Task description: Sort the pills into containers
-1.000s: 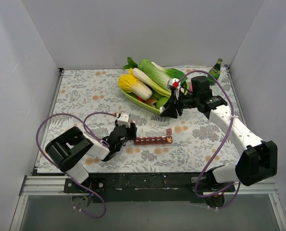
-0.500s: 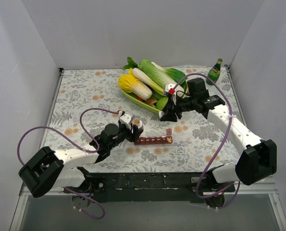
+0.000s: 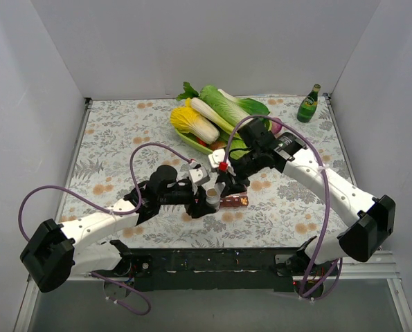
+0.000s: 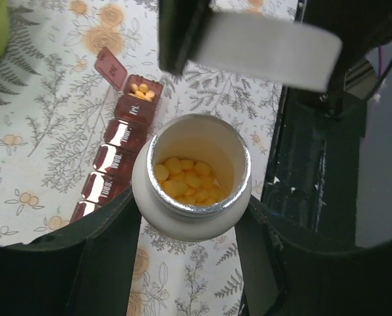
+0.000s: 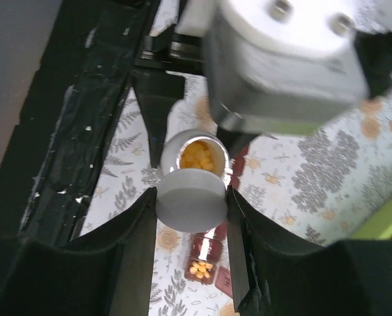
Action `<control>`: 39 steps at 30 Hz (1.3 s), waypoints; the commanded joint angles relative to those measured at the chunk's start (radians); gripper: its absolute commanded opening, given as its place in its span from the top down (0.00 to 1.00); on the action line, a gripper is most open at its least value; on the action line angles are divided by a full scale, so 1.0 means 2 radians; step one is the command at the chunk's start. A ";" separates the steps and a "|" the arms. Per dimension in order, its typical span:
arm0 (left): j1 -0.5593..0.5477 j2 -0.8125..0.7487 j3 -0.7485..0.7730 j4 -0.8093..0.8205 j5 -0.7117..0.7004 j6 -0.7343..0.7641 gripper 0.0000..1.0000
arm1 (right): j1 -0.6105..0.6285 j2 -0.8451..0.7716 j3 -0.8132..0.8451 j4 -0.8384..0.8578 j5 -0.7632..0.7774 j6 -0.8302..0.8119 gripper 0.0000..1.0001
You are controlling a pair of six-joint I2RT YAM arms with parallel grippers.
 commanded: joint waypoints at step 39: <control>-0.003 -0.009 0.025 -0.022 0.076 -0.017 0.75 | 0.049 0.050 0.029 -0.009 -0.021 0.064 0.69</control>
